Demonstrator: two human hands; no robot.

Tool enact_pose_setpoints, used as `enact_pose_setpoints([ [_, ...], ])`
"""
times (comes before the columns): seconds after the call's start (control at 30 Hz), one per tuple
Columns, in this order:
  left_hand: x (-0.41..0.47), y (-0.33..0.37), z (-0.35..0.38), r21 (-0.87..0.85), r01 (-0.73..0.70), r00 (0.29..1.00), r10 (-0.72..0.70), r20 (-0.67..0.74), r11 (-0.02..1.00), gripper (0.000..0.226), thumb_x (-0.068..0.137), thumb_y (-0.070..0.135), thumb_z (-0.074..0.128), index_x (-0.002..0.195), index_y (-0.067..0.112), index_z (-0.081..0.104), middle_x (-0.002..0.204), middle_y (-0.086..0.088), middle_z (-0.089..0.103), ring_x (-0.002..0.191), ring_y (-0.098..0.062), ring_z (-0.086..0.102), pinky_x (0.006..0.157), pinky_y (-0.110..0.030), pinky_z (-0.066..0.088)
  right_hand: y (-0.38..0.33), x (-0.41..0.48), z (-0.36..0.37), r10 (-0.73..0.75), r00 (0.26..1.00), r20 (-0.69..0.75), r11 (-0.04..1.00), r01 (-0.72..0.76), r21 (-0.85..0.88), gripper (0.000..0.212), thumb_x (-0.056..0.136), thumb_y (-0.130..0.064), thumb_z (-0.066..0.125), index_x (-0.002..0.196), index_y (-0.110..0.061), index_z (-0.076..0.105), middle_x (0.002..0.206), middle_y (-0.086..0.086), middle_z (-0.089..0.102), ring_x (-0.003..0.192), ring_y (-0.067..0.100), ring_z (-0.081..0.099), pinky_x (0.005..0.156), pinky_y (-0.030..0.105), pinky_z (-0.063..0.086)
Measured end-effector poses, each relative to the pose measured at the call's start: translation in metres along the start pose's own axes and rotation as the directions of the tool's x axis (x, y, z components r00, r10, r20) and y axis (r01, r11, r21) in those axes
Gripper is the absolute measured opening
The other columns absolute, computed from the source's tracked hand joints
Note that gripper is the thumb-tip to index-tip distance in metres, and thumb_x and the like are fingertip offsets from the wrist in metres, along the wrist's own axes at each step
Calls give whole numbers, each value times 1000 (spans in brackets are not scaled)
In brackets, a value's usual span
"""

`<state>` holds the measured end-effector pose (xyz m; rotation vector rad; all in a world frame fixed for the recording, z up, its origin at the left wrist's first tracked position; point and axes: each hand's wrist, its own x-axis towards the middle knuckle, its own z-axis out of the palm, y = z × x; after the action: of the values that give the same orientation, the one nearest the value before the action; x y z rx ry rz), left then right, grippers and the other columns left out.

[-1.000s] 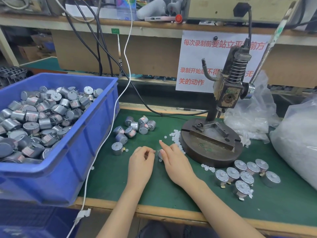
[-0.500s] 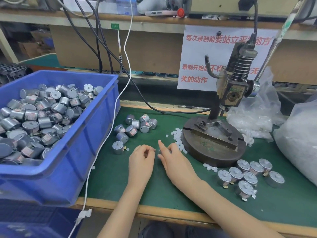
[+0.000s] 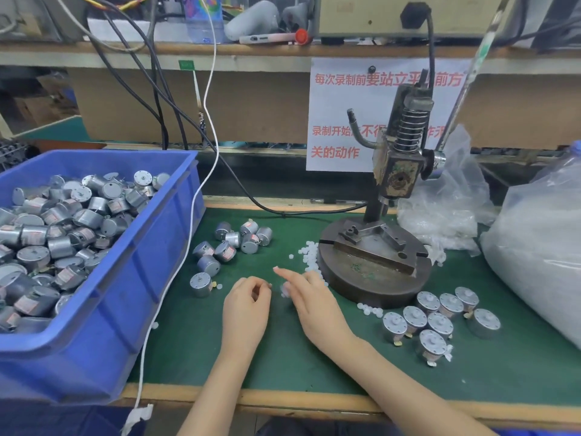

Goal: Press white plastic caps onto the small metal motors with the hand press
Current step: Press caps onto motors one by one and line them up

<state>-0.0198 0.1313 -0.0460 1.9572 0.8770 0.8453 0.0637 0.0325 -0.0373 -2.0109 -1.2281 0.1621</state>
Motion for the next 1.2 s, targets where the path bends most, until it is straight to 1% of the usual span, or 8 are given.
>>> enact_pose_setpoints([
  [0.07, 1, 0, 0, -23, 24, 1000, -24, -11, 999, 23, 86, 5, 53, 70, 20, 61, 79, 4, 60, 74, -9, 56, 64, -4, 36, -5, -4, -9, 138, 990, -35, 939, -120, 323, 29, 101, -19, 36, 119, -31, 56, 93, -4, 49, 74, 1, 49, 80, 21, 46],
  [0.17, 1, 1, 1, -33, 44, 999, -45, -25, 998, 27, 86, 6, 53, 67, 25, 58, 79, 1, 61, 73, -7, 55, 63, -5, 37, -13, -6, -25, 330, 936, 125, 602, -311, 736, 22, 97, -9, 45, 105, -25, 58, 87, 0, 52, 69, 9, 57, 70, 19, 51],
  [0.27, 1, 2, 0, -53, 61, 998, -62, -25, 997, 28, 86, 6, 53, 66, 25, 58, 80, 2, 61, 75, -11, 56, 63, -10, 37, -16, -5, -43, 324, 922, 210, 343, -322, 883, 36, 85, 9, 58, 112, -16, 59, 88, 9, 53, 66, 11, 63, 73, 22, 55],
  [0.37, 0, 3, -1, -67, 77, 997, -79, -26, 995, 27, 86, 6, 53, 67, 25, 59, 81, 0, 62, 77, -15, 57, 65, -22, 38, -17, -2, -60, 363, 915, 177, 272, -286, 919, 41, 83, 14, 58, 117, -9, 55, 84, 9, 54, 65, 13, 65, 67, 25, 57],
  [0.7, -4, 4, -3, -41, 44, 999, -45, -25, 998, 26, 86, 4, 52, 69, 22, 60, 82, 0, 63, 75, -6, 56, 64, -5, 37, 16, -10, -105, 486, 872, -50, 719, -367, 591, 12, 82, -17, 69, 90, -22, 62, 95, -2, 66, 88, 13, 61, 75, 22, 47],
  [0.97, -3, 12, 15, 273, 22, 1000, -17, -23, 962, 15, 90, 20, 50, 83, 21, 63, 82, 9, 52, 77, -14, 47, 61, -27, 30, 38, -7, -121, 470, 861, -194, 852, -384, 357, 31, 84, -29, 67, 110, -26, 50, 103, -12, 58, 96, 6, 54, 78, 23, 37],
  [1.1, 7, 28, 38, 204, -30, 998, 16, 68, 978, 13, 90, 22, 54, 96, 17, 64, 86, 4, 51, 83, -16, 50, 68, -27, 35, 43, -1, -125, 366, 852, -374, 930, -325, 170, 29, 83, -29, 67, 110, -21, 57, 97, -8, 62, 92, 11, 56, 71, 22, 41],
  [1.2, 8, 35, 55, 287, -120, 988, 86, 129, 950, 21, 90, 26, 55, 108, 15, 60, 98, -1, 52, 97, -20, 49, 81, -28, 37, 47, 9, -128, 266, 839, -474, 945, -323, -41, 37, 84, -34, 66, 115, -15, 62, 110, 4, 60, 107, 22, 50, 92, 35, 40],
])
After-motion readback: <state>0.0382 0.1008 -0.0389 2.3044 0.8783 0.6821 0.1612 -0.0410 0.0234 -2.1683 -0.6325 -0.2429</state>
